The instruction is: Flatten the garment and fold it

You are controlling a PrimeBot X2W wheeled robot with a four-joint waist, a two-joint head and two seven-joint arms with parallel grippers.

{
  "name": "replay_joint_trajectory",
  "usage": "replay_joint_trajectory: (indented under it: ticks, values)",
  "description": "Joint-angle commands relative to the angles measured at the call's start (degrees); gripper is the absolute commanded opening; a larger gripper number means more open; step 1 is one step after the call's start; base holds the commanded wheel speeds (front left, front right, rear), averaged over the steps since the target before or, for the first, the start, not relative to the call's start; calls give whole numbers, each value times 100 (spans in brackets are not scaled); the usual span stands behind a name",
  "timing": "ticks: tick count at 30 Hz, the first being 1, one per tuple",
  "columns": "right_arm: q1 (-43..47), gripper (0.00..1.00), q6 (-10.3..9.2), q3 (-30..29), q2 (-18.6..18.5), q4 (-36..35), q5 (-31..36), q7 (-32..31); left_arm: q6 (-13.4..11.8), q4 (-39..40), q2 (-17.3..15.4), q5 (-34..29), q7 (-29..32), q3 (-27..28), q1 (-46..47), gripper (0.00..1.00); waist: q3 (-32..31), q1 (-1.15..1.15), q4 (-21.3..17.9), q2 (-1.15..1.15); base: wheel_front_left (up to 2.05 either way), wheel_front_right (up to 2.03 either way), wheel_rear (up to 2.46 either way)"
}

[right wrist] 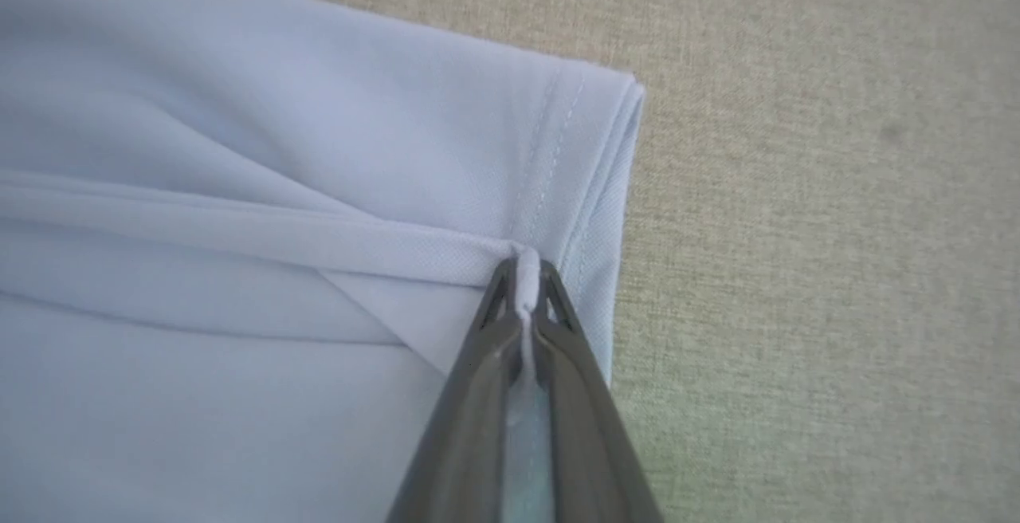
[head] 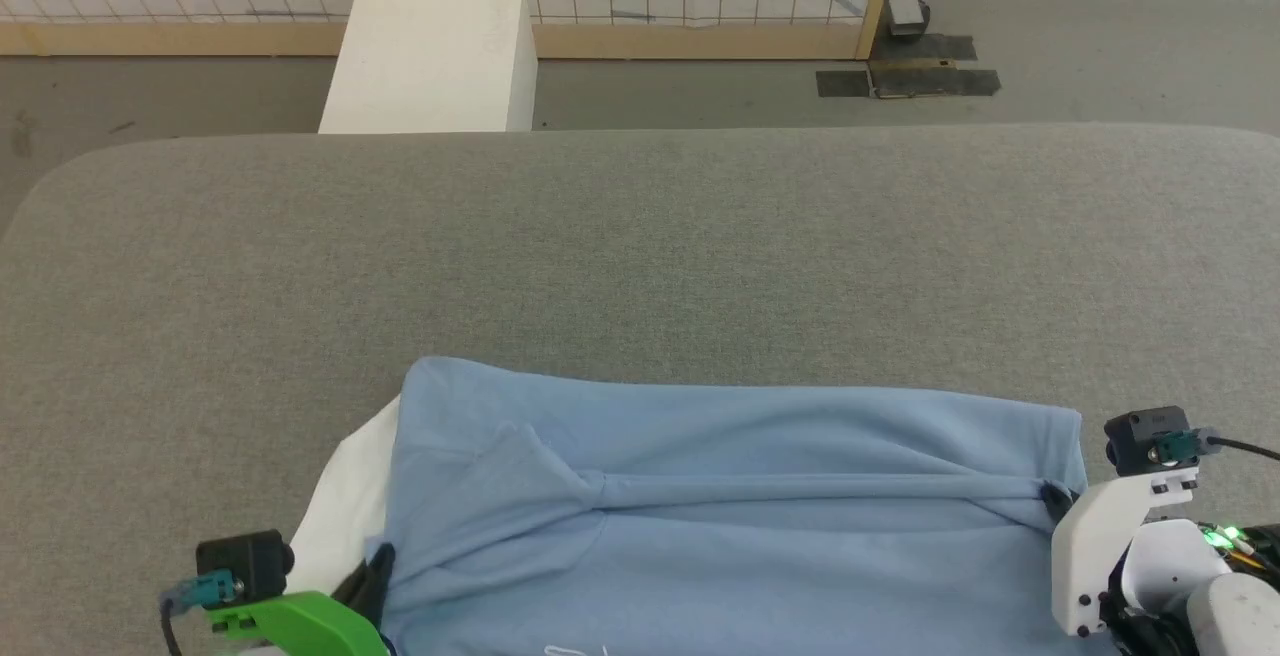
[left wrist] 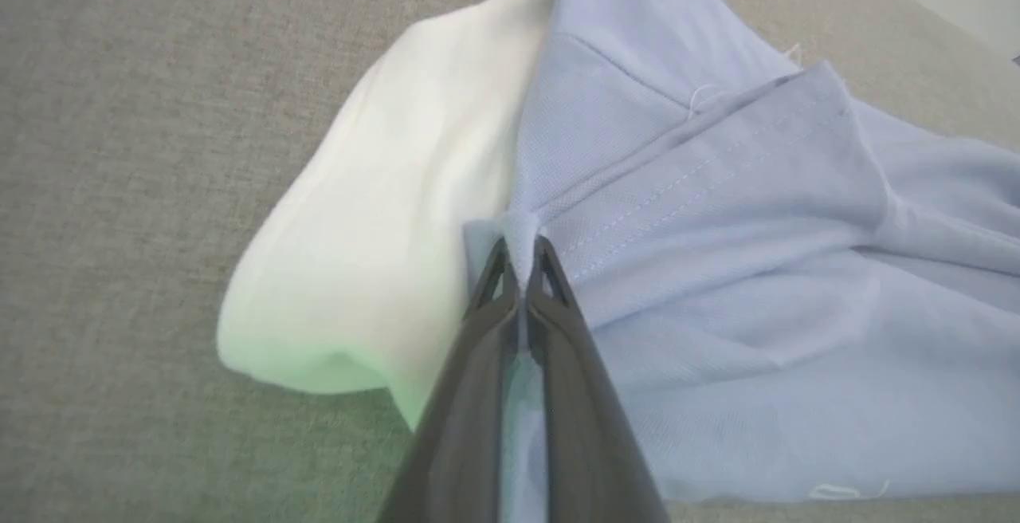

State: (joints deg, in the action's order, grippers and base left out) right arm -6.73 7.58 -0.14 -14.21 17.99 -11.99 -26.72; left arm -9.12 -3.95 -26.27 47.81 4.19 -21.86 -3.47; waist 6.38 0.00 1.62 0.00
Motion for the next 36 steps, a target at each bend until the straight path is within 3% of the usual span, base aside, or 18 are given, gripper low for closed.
replay_joint_trajectory:
  ticks: [1, 4, 5, 6, 7, 15, 20, 26, 31, 36]
  values:
    - [105, 0, -9, 54, -6, 118, 34, -47, 47, -125, 16, -39, -9, -40, -35, 0, -10, 0, 24, 0, 0, 0, 0]
    - [130, 0, -9, 64, 49, 365, 16, -127, 136, -292, 77, -21, -40, -93, 18, 2, -33, 0, 44, 0, 0, 0, 0]
    - [143, 39, -9, 62, 74, 415, -3, -138, 160, -352, 104, -21, -62, -111, 32, 47, -65, 0, 49, 0, 0, 0, 0]
    - [156, 92, -9, 41, 102, 430, -37, -122, 182, -401, 139, -8, -104, -114, 38, 100, -98, 0, 50, 0, 0, 0, 0]
    - [175, 100, -9, 17, 120, 422, -66, -111, 191, -431, 161, -2, -142, -108, 42, 100, -130, 0, 51, 0, 0, 0, 0]
    - [632, 100, -9, -438, 335, -284, -183, 344, 171, -333, 231, -251, -873, 13, 56, 100, -415, 0, 84, 0, 0, 0, 0]
    - [989, 100, -9, -794, 703, -911, -196, 719, 110, -328, 315, -571, -1552, 105, 178, 100, -526, 0, 99, 0, 0, 0, 0]
    - [1086, 100, -9, -1162, 1043, -1356, -74, 1168, 86, -415, 486, -1101, -1889, 304, 565, 100, -613, 0, 101, 0, 0, 0, 0]
    - [960, 100, -9, -1397, 1125, -1314, 29, 1307, 140, -436, 743, -1697, -1915, 599, 961, 100, -608, 0, 95, 0, 0, 0, 0]
    - [628, 100, -9, -1556, 1131, -708, -138, 1047, 326, -568, 1049, -2153, -1917, 990, 1167, 100, -548, 0, 15, 0, 0, 0, 0]
